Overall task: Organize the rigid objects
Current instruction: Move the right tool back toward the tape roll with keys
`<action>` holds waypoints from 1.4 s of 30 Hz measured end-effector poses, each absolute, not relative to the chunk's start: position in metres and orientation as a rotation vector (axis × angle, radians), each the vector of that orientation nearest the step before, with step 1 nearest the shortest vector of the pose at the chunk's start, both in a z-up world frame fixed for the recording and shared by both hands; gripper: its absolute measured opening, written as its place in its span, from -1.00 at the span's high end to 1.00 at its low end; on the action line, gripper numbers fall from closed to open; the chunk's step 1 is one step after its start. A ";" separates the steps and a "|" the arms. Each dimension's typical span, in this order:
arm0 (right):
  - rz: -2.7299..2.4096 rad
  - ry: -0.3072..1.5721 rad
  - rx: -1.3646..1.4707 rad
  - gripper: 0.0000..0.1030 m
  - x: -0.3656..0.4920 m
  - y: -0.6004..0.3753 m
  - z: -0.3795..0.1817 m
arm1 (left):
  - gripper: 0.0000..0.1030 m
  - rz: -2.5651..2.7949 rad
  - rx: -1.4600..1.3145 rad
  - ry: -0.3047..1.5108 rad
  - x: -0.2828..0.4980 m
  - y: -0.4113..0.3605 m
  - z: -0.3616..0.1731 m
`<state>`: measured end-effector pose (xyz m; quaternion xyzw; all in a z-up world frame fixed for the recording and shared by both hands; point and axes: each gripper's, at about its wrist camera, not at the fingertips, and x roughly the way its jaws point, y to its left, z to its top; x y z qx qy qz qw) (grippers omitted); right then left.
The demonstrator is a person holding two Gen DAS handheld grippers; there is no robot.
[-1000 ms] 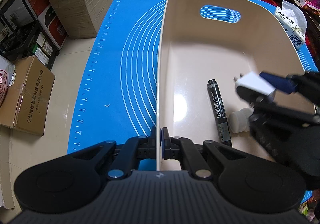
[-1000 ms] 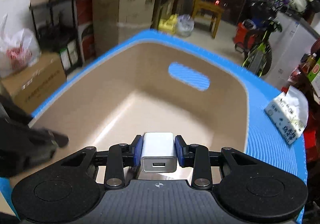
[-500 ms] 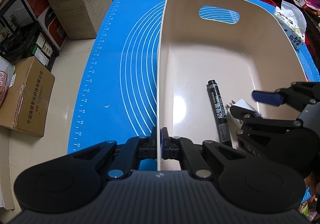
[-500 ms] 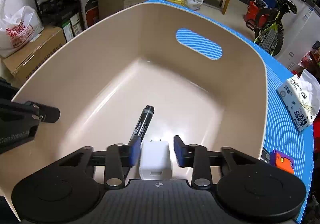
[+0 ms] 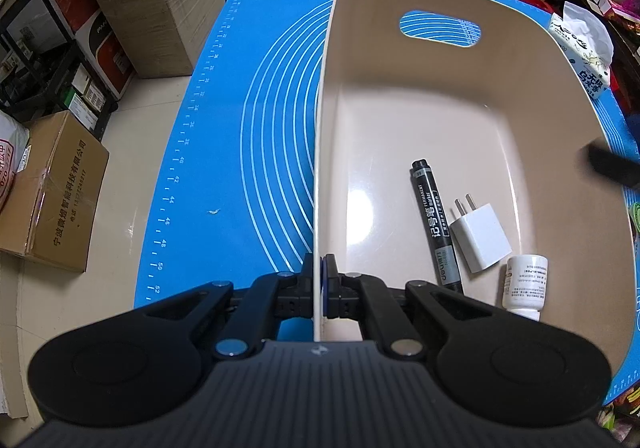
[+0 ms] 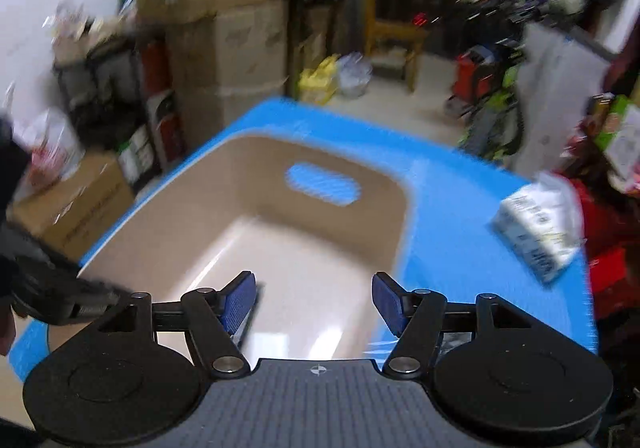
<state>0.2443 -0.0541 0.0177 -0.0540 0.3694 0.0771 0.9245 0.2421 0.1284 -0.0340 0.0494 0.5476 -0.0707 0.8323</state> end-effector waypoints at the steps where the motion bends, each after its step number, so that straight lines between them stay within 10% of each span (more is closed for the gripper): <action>1: 0.133 0.737 -0.099 -0.40 0.240 -0.065 0.024 | 0.92 -0.150 0.104 1.161 0.242 0.129 -0.034; 18: -0.091 0.904 -0.055 -0.40 0.199 -0.190 -0.048 | 0.92 -0.150 0.103 1.161 0.243 0.129 -0.034; 42: 0.043 1.085 -0.102 0.64 0.214 -0.176 -0.112 | 0.92 -0.149 0.107 1.161 0.242 0.128 -0.035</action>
